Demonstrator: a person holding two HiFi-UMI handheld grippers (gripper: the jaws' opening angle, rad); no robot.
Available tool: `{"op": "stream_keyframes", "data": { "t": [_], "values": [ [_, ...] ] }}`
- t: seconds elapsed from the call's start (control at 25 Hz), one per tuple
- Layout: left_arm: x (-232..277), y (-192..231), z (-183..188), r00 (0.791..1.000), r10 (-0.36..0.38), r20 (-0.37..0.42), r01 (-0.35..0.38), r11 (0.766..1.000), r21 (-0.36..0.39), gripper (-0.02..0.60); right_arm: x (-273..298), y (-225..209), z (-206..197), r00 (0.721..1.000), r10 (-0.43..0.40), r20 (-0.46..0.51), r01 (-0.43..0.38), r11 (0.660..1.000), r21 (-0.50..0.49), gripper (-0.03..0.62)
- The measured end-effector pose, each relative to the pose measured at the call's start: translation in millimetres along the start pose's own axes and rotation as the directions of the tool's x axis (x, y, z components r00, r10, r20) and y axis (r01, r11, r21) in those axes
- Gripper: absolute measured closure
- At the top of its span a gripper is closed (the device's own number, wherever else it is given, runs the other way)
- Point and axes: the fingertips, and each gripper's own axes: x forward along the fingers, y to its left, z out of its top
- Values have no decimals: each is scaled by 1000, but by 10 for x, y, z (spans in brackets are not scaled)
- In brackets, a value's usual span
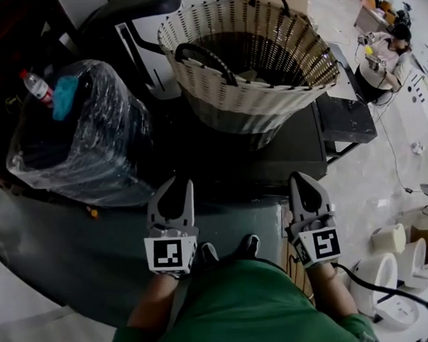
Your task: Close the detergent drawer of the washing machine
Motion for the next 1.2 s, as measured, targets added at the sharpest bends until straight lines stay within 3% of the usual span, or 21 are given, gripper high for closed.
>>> {"op": "stream_keyframes", "data": {
  "t": [0.68, 1.2],
  "values": [
    [31, 61, -51, 1000, 19, -19, -19, 999, 29, 502, 70, 3, -35, 1000, 18, -10, -18, 1000, 1, 571],
    [84, 32, -136, 999, 19, -42, -18, 1000, 11, 502, 117, -7, -78, 1000, 19, -21, -19, 1000, 13, 571]
  ]
}}
